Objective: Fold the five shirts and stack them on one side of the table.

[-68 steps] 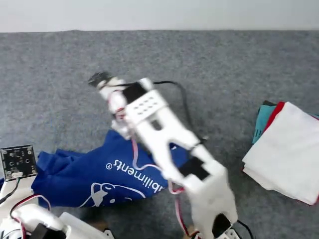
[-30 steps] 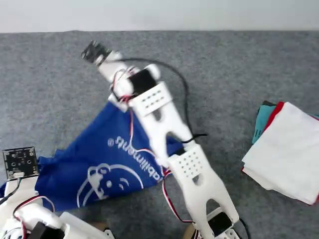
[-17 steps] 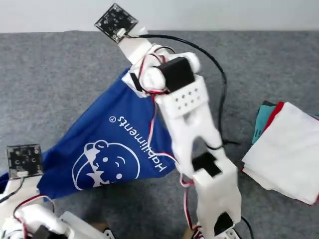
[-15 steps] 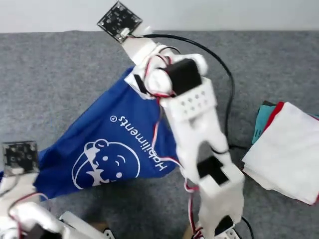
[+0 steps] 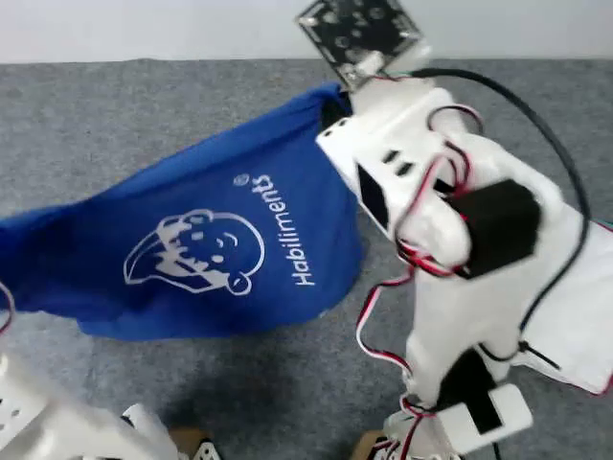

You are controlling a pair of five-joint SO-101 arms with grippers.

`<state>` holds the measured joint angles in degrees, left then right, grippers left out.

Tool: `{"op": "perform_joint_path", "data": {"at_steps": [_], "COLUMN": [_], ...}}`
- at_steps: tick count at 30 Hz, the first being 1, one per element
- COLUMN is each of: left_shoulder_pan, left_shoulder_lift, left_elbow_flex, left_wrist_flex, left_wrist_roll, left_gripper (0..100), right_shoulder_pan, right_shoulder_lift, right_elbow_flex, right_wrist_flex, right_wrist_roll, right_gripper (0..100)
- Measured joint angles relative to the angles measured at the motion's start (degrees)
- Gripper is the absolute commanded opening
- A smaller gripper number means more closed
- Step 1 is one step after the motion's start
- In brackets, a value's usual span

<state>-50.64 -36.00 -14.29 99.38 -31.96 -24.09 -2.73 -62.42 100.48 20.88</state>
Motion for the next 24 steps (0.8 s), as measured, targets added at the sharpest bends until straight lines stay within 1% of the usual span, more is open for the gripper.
{"op": "perform_joint_path", "data": {"at_steps": [5,8,11,18,21,24], "left_shoulder_pan": [4.0,4.6,4.7,4.7,4.7,5.0], "left_shoulder_lift": [6.1,9.8,12.8,18.1,20.4,21.2], "left_elbow_flex": [-11.6,-19.0,-27.7,-46.2,-50.5,-52.1], "left_wrist_flex": [0.0,0.0,0.0,0.0,-0.7,-3.2], "left_wrist_roll": [4.1,8.1,10.9,11.9,12.0,12.0], "left_gripper": [0,0,0,0,0,0], "right_shoulder_pan": [0.5,0.7,2.7,8.4,10.9,12.9], "right_shoulder_lift": [-5.5,-8.5,-11.4,-16.5,-18.5,-19.6], "right_elbow_flex": [0.0,0.0,0.0,0.0,-0.1,-0.1], "right_wrist_flex": [-0.6,-0.6,-0.6,-0.6,-0.6,-0.6], "right_wrist_roll": [0.0,0.0,0.0,-0.1,0.1,0.0], "right_gripper": [1.0,1.0,1.0,1.0,1.0,1.0]}}
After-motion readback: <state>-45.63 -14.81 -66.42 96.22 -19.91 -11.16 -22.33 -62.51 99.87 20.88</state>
